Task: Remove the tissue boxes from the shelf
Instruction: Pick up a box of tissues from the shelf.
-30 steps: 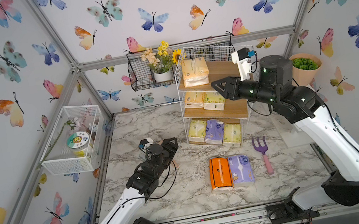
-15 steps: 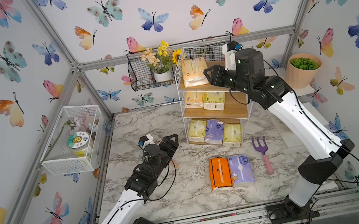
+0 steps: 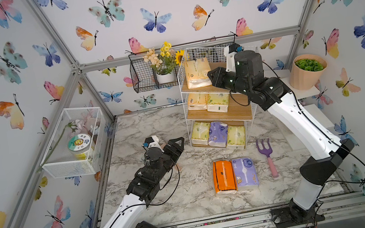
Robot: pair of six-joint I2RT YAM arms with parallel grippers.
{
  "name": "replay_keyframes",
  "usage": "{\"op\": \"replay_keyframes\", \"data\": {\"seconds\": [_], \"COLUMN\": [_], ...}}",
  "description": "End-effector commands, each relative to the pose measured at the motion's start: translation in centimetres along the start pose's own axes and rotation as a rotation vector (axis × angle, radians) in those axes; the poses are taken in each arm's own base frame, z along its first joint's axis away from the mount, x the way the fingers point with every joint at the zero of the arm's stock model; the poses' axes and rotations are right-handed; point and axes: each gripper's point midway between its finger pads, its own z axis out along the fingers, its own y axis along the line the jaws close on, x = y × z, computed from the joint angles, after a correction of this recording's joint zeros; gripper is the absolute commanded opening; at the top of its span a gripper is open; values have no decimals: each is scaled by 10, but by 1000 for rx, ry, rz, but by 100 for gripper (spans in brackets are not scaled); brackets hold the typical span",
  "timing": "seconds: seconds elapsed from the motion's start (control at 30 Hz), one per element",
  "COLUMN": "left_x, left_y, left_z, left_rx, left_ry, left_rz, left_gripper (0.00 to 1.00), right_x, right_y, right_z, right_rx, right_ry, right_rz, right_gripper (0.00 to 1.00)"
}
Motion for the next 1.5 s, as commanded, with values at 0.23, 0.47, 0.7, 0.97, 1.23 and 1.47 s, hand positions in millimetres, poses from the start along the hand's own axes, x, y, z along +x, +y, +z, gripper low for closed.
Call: {"op": "replay_keyframes", "data": {"seconds": [0.23,0.47,0.7,0.97,1.23,1.47], "left_x": [-22,-37,-41,-16,-7,-8], "left_y": [-75,-156,-217,-251,-256,-263], "left_z": [-12,-21,-16,16,41,49], "left_rx": [229,431,526,611,618,654], "left_ry": [-26,17,46,141,168,174], "left_rz": [-67,-135,-142,-178,-228,-255], "left_gripper": [81,90,93,97,93,64], "right_x": [-23,-17,-6,-2,9,16], "right_y": [14,15,16,14,12,6], "right_z": [-34,-59,-74,-88,-96,-103], "right_rx": [-51,-77,-90,-97,-108,-95], "right_ry": [-86,-74,-19,-7,26,40], "right_rz": [6,-3,-21,-9,28,40], "right_gripper": [2,2,2,2,2,2]}}
